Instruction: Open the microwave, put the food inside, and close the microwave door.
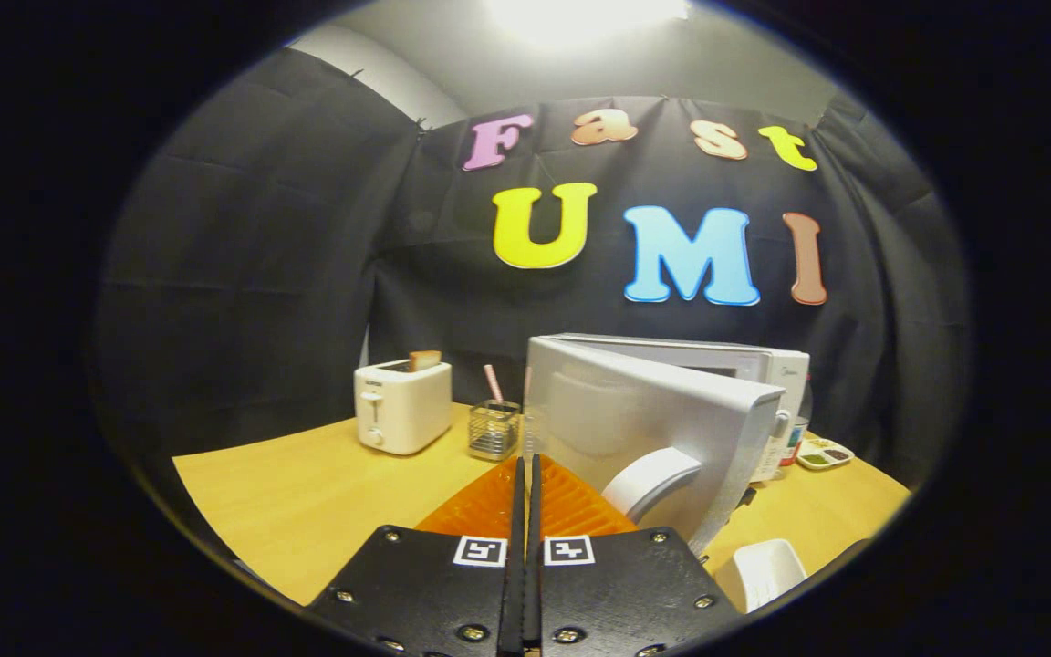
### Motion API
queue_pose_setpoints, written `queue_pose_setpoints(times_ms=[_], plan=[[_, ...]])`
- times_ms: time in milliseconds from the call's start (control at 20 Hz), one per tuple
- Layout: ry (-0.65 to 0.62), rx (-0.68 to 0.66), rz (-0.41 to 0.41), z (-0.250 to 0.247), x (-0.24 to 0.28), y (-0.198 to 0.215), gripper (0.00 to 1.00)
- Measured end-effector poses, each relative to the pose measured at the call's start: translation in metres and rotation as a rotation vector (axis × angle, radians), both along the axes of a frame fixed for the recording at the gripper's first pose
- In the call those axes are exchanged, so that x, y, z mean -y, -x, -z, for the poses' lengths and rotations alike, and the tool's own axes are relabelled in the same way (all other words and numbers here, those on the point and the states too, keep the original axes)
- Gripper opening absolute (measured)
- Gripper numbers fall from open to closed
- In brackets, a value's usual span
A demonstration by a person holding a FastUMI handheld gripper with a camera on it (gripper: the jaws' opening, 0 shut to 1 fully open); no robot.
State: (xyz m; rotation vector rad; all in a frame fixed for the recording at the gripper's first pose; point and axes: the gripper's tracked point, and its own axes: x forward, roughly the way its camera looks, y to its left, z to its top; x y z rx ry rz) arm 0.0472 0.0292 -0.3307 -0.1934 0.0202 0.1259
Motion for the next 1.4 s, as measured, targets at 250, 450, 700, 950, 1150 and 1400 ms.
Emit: queue_pose_setpoints(times_ms=[250, 450, 700, 950, 1150, 1400], plan=[[-0.023, 0.0, 0.171, -0.024, 0.089, -0.047, 0.01], [-0.02, 0.005, 0.28, -0.046, 0.149, -0.087, 0.01], [0.012, -0.022, 0.324, -0.049, 0.188, -0.137, 0.01], [0.004, -0.058, 0.33, -0.042, 0.204, -0.183, 0.01], [0.01, -0.091, 0.365, -0.036, 0.209, -0.209, 0.01], [0.002, -0.079, 0.397, -0.04, 0.205, -0.204, 0.03]])
